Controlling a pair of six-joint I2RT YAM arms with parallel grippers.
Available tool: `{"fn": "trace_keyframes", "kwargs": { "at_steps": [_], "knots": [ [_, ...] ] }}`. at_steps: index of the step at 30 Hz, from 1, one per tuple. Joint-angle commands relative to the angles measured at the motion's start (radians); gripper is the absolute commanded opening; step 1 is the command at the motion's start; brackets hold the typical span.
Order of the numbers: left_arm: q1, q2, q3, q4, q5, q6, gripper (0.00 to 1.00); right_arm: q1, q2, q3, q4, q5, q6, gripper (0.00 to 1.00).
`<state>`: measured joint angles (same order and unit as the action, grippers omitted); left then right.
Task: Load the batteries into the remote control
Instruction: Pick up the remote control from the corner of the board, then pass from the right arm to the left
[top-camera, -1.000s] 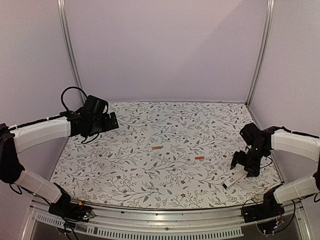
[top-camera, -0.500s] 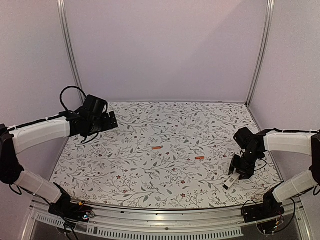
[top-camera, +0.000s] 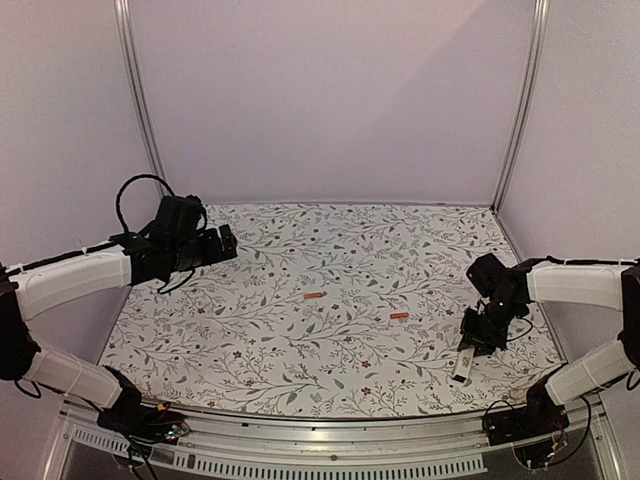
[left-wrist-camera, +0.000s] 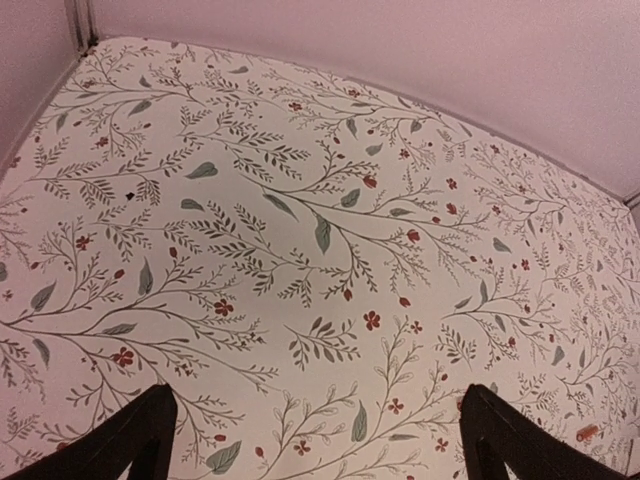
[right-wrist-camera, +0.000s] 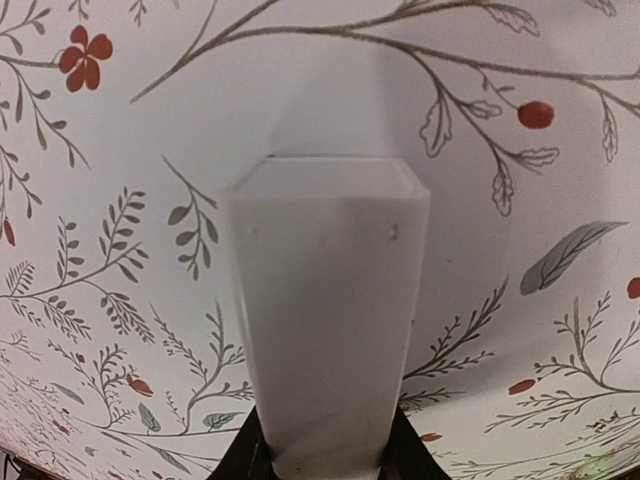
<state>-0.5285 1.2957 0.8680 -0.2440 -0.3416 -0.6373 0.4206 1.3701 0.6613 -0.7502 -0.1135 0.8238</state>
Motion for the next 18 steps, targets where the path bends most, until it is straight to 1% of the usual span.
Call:
{"fn": "trace_keyframes", "kwargs": {
  "at_steps": [1,3,7,10,13,15,18],
  "knots": [
    [-0.014,-0.041,-0.04,0.089,0.083,0.055,1.0,0.008,-0.019,0.043,0.009,-0.033,-0.048,0.12],
    [-0.014,-0.059,-0.055,0.121,0.126,0.072,1.0,0.007,-0.043,0.072,0.011,-0.053,-0.086,0.11],
    [-0.014,-0.103,-0.098,0.218,0.221,0.132,1.0,0.007,-0.117,0.134,0.032,-0.111,-0.212,0.12],
    [-0.016,-0.143,-0.141,0.32,0.299,0.17,1.0,0.007,-0.182,0.179,0.075,-0.168,-0.284,0.12],
    [-0.02,-0.181,-0.211,0.457,0.408,0.187,1.0,0.006,-0.211,0.212,0.143,-0.278,-0.339,0.11],
    [-0.031,-0.196,-0.252,0.543,0.464,0.201,1.0,0.007,-0.218,0.228,0.194,-0.359,-0.361,0.09],
    [-0.07,-0.205,-0.302,0.644,0.542,0.271,1.0,0.006,-0.203,0.247,0.305,-0.569,-0.38,0.07]
  ]
}}
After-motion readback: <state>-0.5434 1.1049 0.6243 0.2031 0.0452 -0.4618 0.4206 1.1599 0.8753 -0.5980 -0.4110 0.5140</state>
